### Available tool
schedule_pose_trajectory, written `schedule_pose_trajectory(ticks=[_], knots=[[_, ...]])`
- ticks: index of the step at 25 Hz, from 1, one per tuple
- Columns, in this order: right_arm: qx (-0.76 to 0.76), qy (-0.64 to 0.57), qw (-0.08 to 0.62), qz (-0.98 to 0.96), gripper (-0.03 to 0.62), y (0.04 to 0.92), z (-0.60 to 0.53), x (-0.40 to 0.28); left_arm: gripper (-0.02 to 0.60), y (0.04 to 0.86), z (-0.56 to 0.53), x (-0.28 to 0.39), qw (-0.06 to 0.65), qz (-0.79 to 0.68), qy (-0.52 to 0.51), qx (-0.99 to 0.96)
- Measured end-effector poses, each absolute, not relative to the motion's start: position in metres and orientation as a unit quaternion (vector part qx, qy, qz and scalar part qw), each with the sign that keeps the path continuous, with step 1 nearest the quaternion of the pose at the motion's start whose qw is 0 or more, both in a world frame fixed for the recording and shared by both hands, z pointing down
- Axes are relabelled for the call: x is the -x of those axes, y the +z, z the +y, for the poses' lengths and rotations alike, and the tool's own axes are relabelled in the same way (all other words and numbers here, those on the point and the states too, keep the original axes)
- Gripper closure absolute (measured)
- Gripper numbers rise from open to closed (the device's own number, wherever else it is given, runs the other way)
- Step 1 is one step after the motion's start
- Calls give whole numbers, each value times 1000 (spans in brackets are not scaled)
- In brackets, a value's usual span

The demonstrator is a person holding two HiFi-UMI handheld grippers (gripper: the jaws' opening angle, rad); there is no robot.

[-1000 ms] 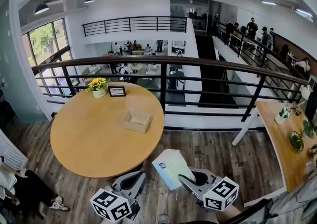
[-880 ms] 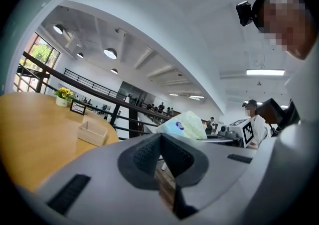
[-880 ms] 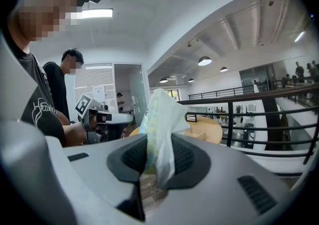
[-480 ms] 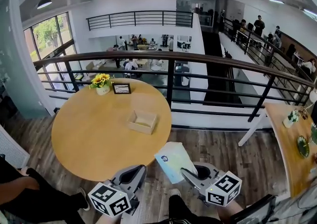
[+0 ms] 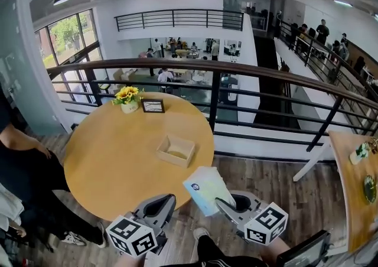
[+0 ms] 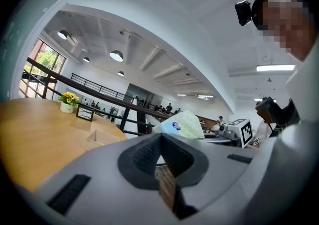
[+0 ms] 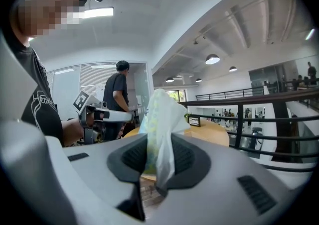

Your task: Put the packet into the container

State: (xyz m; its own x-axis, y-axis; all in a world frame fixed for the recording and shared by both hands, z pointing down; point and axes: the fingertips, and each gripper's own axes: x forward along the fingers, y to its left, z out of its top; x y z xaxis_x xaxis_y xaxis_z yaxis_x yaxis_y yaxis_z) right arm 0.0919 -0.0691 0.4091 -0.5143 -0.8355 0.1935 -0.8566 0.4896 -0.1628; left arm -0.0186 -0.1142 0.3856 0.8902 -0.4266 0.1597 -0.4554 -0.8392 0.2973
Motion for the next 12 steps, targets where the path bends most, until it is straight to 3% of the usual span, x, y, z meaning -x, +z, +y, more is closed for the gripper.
schedule_pose_trajectory(ticks=[12], knots=[[-438,127,63,-888,508,417,-149,-111,575,409,-172,1,200,-284,53,-936]])
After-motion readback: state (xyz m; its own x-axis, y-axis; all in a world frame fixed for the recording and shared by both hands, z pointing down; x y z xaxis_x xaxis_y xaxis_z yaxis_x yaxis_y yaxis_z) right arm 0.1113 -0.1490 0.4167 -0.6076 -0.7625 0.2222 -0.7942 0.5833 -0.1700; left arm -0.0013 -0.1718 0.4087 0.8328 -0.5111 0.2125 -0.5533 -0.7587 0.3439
